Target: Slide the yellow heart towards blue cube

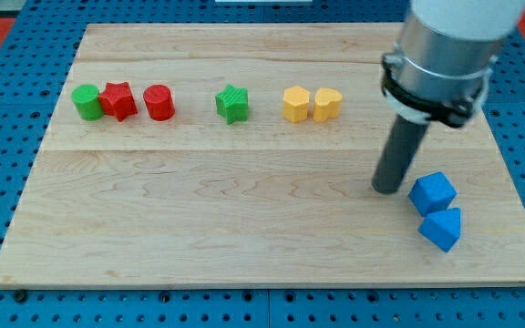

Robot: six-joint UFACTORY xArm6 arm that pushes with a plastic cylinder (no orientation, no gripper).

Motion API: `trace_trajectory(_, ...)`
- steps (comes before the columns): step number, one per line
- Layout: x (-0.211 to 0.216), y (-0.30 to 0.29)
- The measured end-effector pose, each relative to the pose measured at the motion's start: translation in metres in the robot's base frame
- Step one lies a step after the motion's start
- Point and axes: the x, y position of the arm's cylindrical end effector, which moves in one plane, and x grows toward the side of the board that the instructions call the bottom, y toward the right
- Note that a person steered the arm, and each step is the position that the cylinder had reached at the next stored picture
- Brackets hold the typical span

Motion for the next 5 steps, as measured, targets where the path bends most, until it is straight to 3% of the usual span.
trace_trajectory(1,-0.083,-0.007)
trace_trajectory(2,-0.148,0.05)
trace_trajectory(3,-0.205,-0.021)
trace_trajectory(4,-0.167,-0.076)
trace_trajectory(5,-0.131,-0.049)
